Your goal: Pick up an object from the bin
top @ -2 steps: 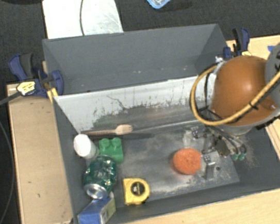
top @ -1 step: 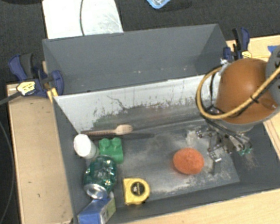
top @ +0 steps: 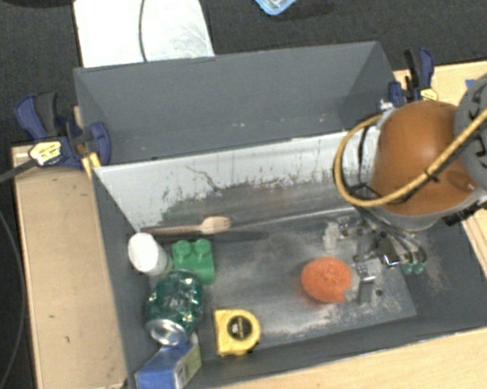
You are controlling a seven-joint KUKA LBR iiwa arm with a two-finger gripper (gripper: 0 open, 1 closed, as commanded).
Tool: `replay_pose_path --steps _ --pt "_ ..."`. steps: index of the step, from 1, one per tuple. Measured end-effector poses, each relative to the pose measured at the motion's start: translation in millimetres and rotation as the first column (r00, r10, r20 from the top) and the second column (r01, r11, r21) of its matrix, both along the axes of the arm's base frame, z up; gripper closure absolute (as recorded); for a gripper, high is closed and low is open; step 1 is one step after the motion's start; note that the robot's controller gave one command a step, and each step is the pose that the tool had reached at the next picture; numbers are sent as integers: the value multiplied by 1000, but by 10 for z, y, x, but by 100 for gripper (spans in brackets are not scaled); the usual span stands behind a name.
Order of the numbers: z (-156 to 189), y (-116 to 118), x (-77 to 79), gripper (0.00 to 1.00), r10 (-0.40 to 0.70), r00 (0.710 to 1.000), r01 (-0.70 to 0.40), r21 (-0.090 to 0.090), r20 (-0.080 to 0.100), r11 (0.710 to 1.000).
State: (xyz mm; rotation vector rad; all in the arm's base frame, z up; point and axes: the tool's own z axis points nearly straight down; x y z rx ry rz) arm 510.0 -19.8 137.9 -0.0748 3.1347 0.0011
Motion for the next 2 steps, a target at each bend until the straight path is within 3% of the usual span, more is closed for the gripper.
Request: replay_pose_path --steps 1,2 --pt "-242 23 199 0 59 998 -59 -1 4 998" --pt "-304 104 287 0 161 987 -161 -1 6 987"
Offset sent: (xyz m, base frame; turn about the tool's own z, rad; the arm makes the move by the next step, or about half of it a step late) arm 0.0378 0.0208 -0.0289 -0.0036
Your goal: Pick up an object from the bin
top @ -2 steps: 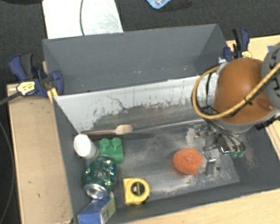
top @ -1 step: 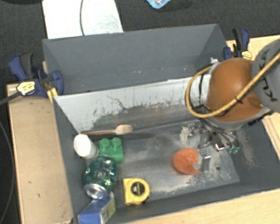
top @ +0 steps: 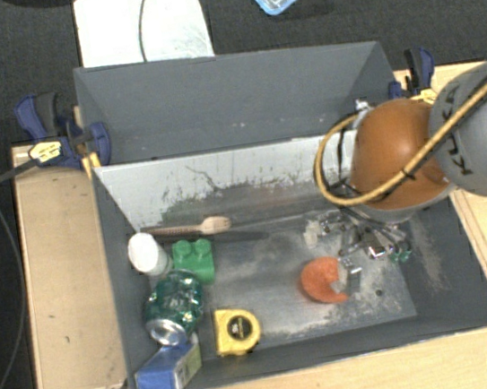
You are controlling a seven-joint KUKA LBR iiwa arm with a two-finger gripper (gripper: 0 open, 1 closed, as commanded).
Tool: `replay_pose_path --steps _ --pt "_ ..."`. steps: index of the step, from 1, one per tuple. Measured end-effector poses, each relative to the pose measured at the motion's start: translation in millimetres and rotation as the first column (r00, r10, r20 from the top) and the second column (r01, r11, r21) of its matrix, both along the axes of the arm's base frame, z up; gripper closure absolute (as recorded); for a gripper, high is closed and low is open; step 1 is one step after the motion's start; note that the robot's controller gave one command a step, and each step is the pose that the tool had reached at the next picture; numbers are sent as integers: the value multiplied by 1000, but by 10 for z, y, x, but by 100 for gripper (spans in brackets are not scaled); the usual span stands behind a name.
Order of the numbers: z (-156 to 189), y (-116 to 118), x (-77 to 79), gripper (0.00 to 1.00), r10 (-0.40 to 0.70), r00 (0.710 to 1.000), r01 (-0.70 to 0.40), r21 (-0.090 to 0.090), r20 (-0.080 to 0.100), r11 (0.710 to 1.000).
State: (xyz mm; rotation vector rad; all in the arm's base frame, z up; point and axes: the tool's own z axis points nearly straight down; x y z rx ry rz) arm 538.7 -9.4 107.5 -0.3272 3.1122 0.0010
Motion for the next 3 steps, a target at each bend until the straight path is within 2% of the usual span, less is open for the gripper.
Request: replay_pose_path --steps 1,2,3 --pt "-66 195 114 0 -340 941 340 4 1 941" --pt "-59 159 93 0 -303 953 303 3 0 953" --pt "-340 -330 -33 0 -248 969 248 5 4 969"
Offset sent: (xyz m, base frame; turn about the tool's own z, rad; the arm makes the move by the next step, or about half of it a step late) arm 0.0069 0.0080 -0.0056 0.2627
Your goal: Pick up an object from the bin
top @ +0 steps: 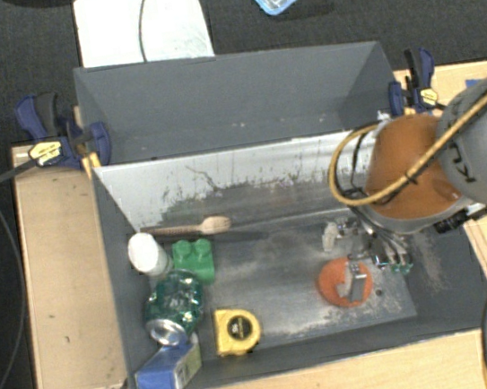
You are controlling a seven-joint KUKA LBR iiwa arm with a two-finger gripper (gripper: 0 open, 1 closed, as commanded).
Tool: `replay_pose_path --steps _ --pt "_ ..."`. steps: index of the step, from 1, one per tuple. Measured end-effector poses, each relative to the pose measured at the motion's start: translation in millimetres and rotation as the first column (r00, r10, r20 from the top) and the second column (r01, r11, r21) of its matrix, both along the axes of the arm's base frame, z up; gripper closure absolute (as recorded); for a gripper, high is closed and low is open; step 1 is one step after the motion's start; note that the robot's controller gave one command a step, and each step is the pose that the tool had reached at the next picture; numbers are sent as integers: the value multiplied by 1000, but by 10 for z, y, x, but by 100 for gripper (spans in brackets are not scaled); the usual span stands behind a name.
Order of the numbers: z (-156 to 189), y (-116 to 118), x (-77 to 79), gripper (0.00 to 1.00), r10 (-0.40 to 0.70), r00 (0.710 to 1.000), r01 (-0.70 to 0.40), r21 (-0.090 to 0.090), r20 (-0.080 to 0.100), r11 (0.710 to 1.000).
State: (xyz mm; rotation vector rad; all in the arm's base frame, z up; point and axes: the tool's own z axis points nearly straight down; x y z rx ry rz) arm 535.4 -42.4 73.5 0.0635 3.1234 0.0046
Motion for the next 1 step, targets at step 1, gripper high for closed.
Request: replay_pose_path --steps 1 --pt "-13 -177 81 100 164 986 -164 -3 7 987"
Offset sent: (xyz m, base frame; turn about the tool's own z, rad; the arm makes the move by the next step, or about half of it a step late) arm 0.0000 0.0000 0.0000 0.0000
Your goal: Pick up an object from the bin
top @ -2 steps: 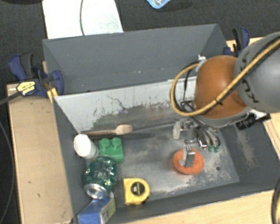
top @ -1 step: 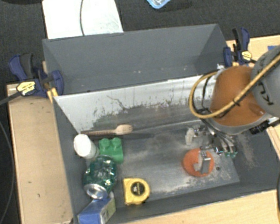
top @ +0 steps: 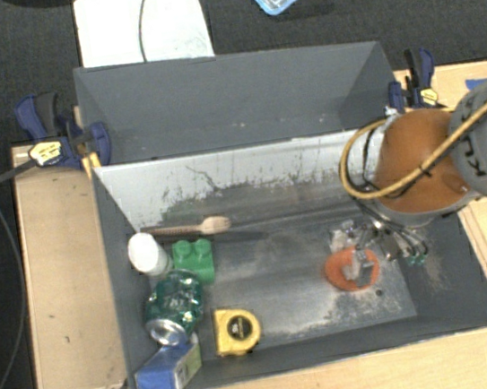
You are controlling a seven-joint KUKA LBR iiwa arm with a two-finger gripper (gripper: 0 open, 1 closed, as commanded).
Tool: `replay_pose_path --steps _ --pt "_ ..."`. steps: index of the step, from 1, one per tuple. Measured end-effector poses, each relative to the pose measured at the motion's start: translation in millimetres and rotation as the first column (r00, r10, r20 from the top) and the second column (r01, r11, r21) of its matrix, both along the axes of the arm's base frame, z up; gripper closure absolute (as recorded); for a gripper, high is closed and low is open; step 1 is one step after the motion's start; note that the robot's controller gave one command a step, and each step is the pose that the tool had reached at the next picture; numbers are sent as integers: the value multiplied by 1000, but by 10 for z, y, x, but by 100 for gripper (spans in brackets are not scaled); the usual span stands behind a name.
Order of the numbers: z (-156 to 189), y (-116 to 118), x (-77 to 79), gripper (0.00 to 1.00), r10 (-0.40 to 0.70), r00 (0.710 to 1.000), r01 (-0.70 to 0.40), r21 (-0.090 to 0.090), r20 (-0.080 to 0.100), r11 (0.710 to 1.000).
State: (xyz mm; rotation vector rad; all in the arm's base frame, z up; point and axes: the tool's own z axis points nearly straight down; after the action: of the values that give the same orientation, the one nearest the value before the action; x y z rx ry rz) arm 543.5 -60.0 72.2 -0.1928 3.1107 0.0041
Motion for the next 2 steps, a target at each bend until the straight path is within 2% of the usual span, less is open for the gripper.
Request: replay_pose_path --steps 1,2 --pt "0 0 0 100 -1 1000 1 0 0 1000" --pt "627 57 -39 100 -23 1000 23 1 -6 1000"
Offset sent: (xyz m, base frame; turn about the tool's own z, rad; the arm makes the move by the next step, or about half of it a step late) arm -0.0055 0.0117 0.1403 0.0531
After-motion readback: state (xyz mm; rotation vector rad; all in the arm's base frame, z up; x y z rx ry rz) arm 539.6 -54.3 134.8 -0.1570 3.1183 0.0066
